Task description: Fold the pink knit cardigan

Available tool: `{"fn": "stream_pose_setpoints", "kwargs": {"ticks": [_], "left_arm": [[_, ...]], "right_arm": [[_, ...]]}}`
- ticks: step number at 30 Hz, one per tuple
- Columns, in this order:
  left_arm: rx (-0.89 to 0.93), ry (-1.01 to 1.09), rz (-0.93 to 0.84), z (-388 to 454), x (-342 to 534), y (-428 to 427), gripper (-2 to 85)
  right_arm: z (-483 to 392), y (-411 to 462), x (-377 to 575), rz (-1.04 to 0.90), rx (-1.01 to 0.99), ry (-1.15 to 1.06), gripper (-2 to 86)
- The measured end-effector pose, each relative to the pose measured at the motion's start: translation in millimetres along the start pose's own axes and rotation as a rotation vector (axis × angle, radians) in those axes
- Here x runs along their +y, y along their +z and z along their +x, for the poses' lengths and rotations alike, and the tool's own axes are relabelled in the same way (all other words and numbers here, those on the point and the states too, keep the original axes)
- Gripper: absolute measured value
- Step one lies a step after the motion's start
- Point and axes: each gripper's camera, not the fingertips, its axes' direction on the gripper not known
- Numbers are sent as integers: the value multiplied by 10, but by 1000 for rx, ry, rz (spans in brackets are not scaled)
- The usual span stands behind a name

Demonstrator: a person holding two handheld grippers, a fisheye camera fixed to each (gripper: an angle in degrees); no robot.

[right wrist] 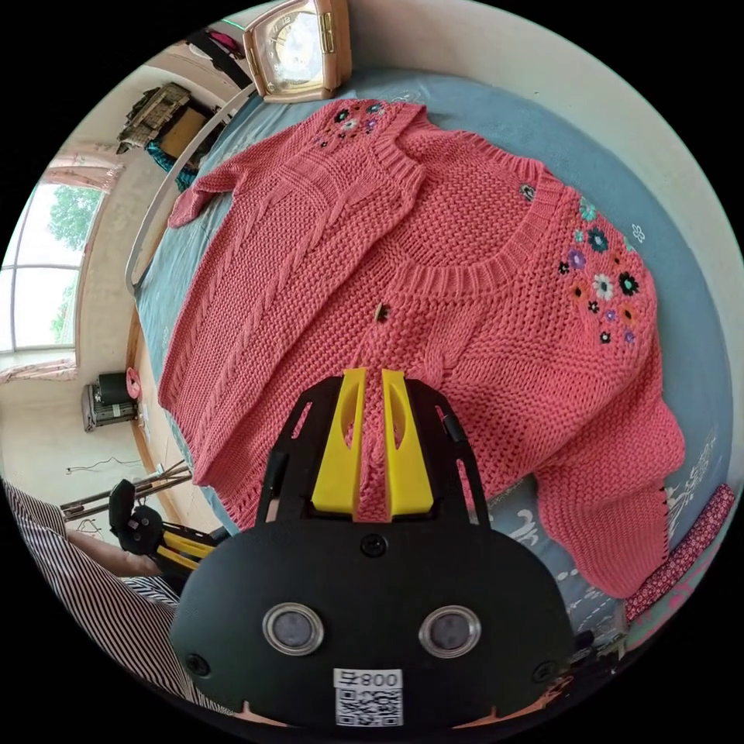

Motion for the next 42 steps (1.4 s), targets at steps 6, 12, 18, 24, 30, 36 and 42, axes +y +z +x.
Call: {"fn": "stream_pose_setpoints", "kwargs": {"ticks": [6, 12, 18, 24, 30, 36, 42], "left_arm": [[30, 4, -11, 16, -335, 402, 70], [63, -45, 23, -19, -380, 474, 23], [102, -22, 49, 29, -393, 360, 10], [115, 12, 41, 75, -375, 306, 9], [118, 29, 34, 40, -342, 194, 9], [151, 68, 34, 49, -324, -47, 9], [120, 146, 89, -15, -304, -658, 9]], "right_arm": [[6, 12, 77, 9, -7, 8, 28], [-37, -71, 223, 52, -32, 19, 45], [-108, -178, 239, 122, 14, 36, 59], [-206, 60, 66, 71, 128, 45, 63], [-312, 131, 203, 70, 221, 18, 50], [-45, -97, 507, 174, 2, 116, 28], [231, -795, 1039, 534, -273, 220, 24]]}}
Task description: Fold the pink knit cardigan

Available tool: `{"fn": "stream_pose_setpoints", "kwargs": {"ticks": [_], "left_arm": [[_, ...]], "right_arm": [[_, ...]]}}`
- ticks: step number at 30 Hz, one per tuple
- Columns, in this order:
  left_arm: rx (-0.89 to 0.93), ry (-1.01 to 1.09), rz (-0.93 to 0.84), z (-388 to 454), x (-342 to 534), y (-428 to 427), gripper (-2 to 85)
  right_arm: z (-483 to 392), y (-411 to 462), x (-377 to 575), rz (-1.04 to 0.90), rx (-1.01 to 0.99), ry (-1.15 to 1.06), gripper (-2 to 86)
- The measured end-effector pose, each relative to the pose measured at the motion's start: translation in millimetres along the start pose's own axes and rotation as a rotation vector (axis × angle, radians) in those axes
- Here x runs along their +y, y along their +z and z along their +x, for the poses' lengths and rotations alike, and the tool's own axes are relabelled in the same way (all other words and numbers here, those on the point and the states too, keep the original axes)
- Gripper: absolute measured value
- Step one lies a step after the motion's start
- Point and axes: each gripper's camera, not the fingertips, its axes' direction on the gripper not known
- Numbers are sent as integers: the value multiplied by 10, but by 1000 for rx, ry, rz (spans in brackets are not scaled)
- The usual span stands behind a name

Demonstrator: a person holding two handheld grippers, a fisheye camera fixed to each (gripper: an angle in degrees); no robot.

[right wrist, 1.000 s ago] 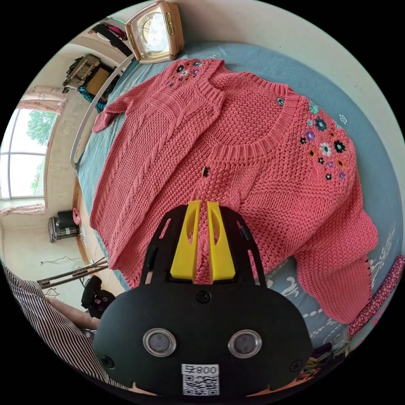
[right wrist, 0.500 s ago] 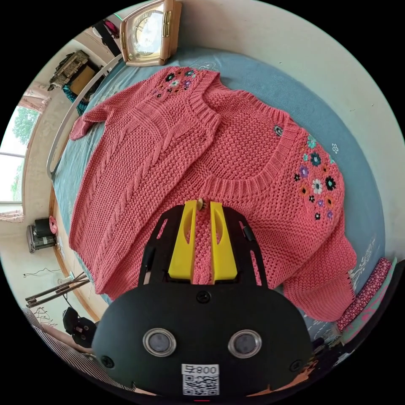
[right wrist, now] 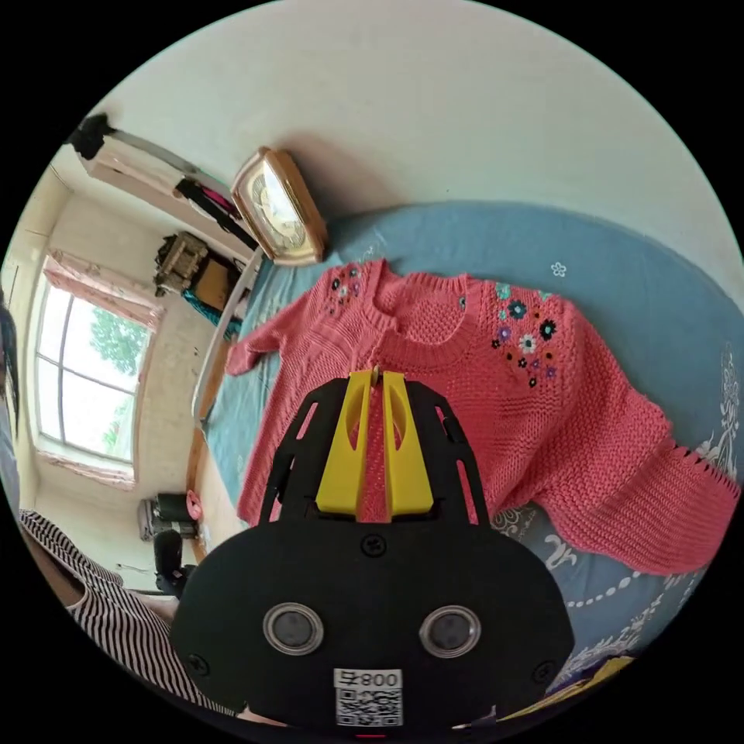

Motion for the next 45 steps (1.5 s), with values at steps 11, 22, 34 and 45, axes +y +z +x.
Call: {"fn": "stream_pose_setpoints", "kwargs": {"ticks": [11, 22, 34, 45], "left_arm": [[-214, -157, 80, -964, -106, -613, 11], [-233, -260, 148, -1170, 284, -730, 49], [-329, -281, 57, -925, 675, -367, 69], [-313, -358, 77, -1156, 1095, -463, 66]], "right_arm": [[111, 1097, -108, -135, 74, 8, 25], [-30, 1439, -17, -221, 185, -75, 47], [-682, 1534, 1729, -575, -172, -213, 53], [-690, 2206, 2625, -897, -599, -24, 16]]}}
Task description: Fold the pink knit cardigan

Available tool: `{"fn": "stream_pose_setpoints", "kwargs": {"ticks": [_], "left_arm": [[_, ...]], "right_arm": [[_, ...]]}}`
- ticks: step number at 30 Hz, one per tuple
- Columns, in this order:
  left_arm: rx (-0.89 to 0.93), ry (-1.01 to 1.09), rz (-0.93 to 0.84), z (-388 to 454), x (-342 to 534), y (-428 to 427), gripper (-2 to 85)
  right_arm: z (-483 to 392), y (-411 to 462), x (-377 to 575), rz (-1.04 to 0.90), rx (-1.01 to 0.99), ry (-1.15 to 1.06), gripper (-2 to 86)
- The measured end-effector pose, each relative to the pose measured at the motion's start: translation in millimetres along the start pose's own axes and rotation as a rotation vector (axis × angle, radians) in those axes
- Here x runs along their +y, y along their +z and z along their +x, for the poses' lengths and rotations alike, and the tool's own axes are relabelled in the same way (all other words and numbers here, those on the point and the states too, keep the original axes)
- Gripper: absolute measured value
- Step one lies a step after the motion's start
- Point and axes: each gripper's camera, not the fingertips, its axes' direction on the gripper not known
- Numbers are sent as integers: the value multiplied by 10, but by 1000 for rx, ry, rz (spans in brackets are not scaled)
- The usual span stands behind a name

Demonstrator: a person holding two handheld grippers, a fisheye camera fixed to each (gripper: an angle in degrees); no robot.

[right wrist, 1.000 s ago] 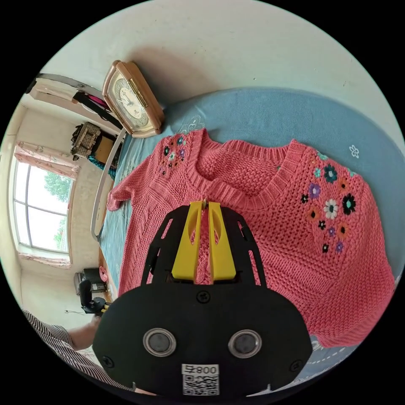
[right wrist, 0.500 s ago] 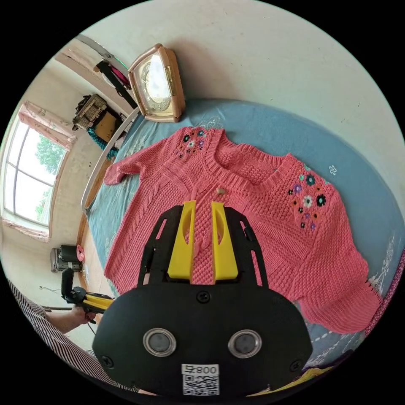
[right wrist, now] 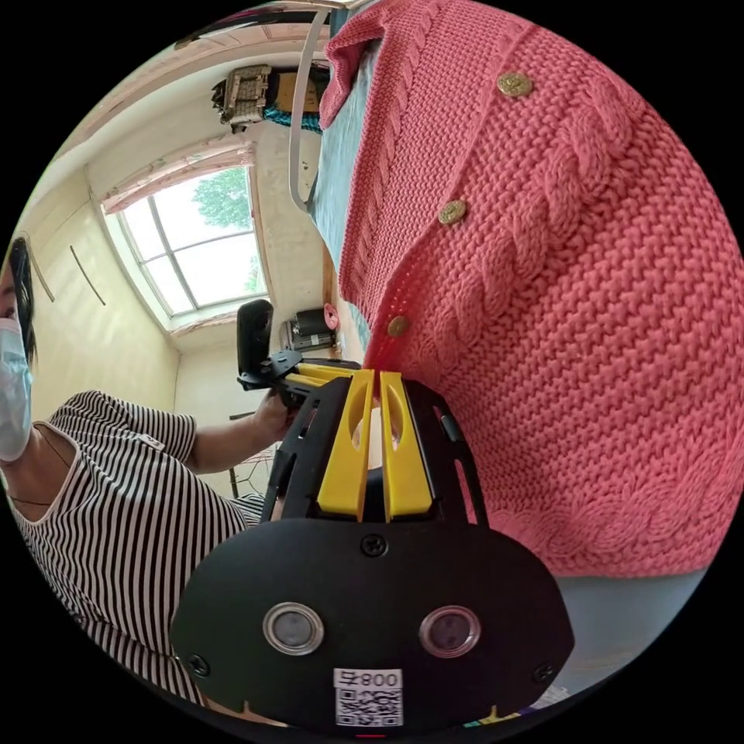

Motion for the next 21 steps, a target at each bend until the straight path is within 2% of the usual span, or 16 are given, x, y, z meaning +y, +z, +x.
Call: {"fn": "stream_pose_setpoints", "kwargs": {"ticks": [4, 8, 11, 13, 16, 19, 21], "left_arm": [[-9, -70, 88, -168, 248, -249, 71], [37, -52, 153, -239, 274, -410, 75], [24, -5, 143, -226, 197, -384, 78], [11, 20, 118, -228, 131, -310, 77], [-55, 16, 58, -293, 40, -146, 75], [-9, -14, 34, -382, 53, -67, 65], [7, -15, 41, -405, 80, -98, 55]], "right_arm": [[-72, 345, -97, -30, 43, -19, 18], [-42, 547, -97, -34, -25, -10, 21], [-144, 510, 45, 17, 70, -23, 20], [-212, 426, 136, 82, 202, -30, 17], [-153, 497, 152, 77, 340, -15, 14], [-166, 584, 179, 85, 290, -34, 24], [-249, 654, 194, 79, 350, -60, 35]]}}
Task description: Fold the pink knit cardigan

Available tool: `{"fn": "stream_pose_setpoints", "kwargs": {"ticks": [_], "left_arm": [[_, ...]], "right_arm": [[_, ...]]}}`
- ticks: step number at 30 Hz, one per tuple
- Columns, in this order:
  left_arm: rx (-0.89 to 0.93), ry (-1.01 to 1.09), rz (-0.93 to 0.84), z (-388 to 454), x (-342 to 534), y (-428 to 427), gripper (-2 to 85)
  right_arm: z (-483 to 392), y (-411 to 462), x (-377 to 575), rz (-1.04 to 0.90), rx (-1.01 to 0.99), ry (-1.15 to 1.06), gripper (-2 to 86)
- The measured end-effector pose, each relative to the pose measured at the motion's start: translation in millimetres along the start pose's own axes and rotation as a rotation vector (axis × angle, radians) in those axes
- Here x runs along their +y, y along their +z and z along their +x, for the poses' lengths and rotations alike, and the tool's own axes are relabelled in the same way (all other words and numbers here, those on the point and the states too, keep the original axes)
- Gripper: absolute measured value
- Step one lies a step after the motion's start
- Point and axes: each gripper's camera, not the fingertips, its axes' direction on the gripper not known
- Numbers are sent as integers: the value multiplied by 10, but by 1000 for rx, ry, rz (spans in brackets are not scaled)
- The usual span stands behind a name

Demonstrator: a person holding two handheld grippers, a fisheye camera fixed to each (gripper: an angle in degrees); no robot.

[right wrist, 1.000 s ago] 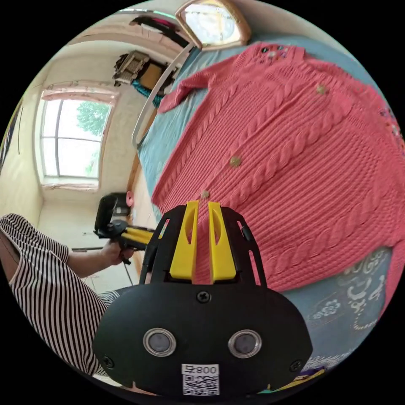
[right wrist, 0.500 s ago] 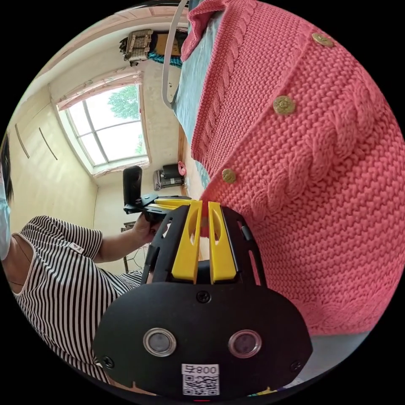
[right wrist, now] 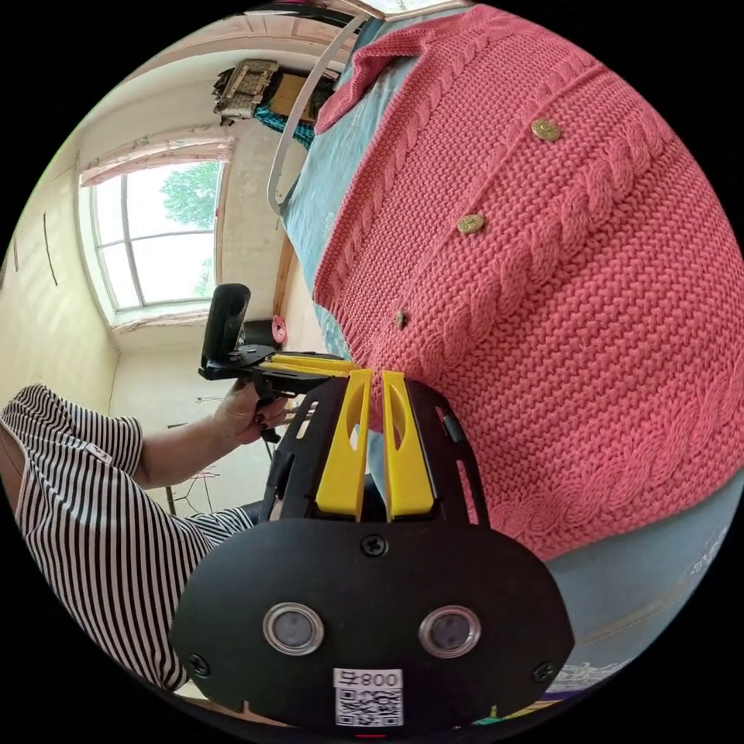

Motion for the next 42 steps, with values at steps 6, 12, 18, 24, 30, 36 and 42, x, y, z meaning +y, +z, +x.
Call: {"fn": "stream_pose_setpoints", "kwargs": {"ticks": [6, 12, 18, 24, 30, 36, 42], "left_arm": [[94, 66, 89, 141, 137, -195, 23], [82, 163, 55, 280, 122, -166, 10], [24, 104, 133, 88, 185, -305, 13], [-91, 184, 77, 60, 74, -181, 30], [-184, 214, 26, 129, 21, -20, 32], [-223, 245, -51, 58, -64, -17, 28], [241, 92, 97, -312, -11, -383, 18]], "right_arm": [[-46, 127, -7, -13, -93, 7, 60], [190, 194, 84, -49, -193, 86, 62], [365, 190, 172, -75, -243, 105, 23], [663, -231, 497, 75, -515, 133, 12], [783, -573, 760, 182, -627, 136, 9], [892, -499, 857, 208, -686, 155, 10], [840, -532, 936, 247, -756, 111, 11]]}}
